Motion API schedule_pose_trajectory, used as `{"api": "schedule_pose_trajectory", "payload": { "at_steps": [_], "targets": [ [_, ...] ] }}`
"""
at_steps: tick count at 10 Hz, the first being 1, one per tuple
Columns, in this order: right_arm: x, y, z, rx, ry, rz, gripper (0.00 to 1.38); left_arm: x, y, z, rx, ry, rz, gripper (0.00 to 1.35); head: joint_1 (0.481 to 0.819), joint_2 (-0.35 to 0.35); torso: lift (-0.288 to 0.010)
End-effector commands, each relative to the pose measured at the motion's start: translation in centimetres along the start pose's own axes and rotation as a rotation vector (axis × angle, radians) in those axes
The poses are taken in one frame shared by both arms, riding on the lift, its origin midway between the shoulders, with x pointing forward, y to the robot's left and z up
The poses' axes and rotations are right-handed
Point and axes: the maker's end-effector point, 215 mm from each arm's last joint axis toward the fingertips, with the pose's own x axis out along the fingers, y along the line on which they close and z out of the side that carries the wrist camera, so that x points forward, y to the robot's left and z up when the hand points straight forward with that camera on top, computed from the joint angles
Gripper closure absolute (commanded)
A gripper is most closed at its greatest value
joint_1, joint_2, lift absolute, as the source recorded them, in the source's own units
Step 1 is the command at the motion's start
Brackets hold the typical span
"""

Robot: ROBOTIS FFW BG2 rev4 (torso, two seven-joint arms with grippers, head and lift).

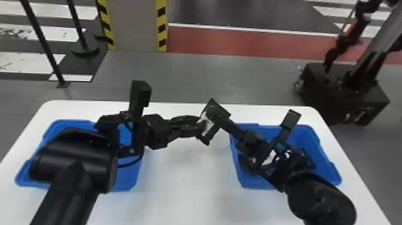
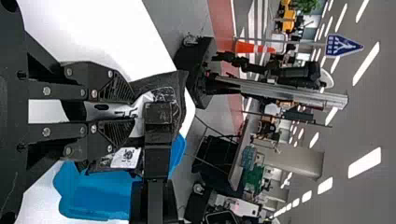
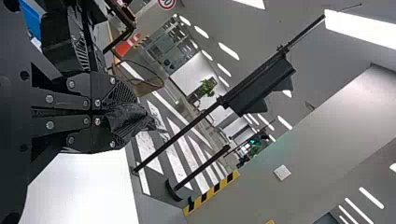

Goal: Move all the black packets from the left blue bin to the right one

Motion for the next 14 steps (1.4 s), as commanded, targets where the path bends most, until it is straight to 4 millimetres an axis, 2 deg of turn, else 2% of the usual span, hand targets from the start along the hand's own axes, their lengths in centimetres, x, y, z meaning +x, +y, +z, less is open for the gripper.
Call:
{"api": "schedule_pose_trajectory", "payload": {
  "at_steps": [1,2,3,4,6,7,8,9,10,11,12,14],
  "targets": [
    [-1.8,-1.7,2.0,-0.016,-0.054,-0.037,1.28,-1.6,1.0,-2.0,-0.033,-0.004,0.037,0.26,0.695,-0.094,-0.11],
    [-4.3,-3.9,3.9,-0.041,-0.084,-0.095,1.28,-3.4,1.6,-4.4,-0.066,0.0,0.064,0.05,0.695,-0.095,-0.11],
    [-7.0,-6.0,5.9,-0.077,-0.104,-0.158,1.28,-6.2,2.2,-6.6,-0.105,0.0,0.108,0.14,0.695,-0.108,-0.11],
    [-8.8,-7.5,6.8,-0.101,-0.1,-0.206,1.28,-9.4,2.9,-7.8,-0.124,0.003,0.167,0.18,0.695,-0.125,-0.11],
    [-11.7,-10.6,6.1,-0.093,-0.08,-0.301,1.26,-18.5,5.5,-10.0,-0.143,0.04,0.349,0.19,0.695,-0.121,-0.11],
    [-12.6,-12.0,5.1,-0.066,-0.072,-0.337,1.0,-22.3,6.7,-10.2,-0.141,0.058,0.424,0.19,0.695,-0.095,-0.11],
    [-13.7,-13.0,4.9,-0.085,-0.058,-0.37,0.5,-25.2,7.7,-10.6,-0.148,0.071,0.475,0.19,0.695,-0.063,-0.11],
    [-14.5,-13.0,4.7,-0.103,-0.053,-0.393,0.1,-27.8,8.8,-10.5,-0.138,0.081,0.531,0.19,0.695,-0.033,-0.11],
    [-15.2,-12.4,5.3,-0.142,-0.067,-0.421,0.05,-29.6,9.5,-10.7,-0.137,0.089,0.571,0.19,0.695,-0.01,-0.11],
    [-15.4,-11.0,6.1,-0.193,-0.082,-0.423,0.14,-30.7,10.3,-10.7,-0.131,0.103,0.601,0.19,0.695,0.003,-0.11],
    [-15.3,-9.2,6.2,-0.223,-0.084,-0.407,0.19,-31.8,11.0,-11.2,-0.134,0.134,0.637,0.19,0.695,0.025,-0.11],
    [-14.8,-7.5,5.7,-0.206,-0.107,-0.387,0.2,-33.2,11.9,-12.7,-0.171,0.186,0.699,0.19,0.695,0.076,-0.11]
  ]
}}
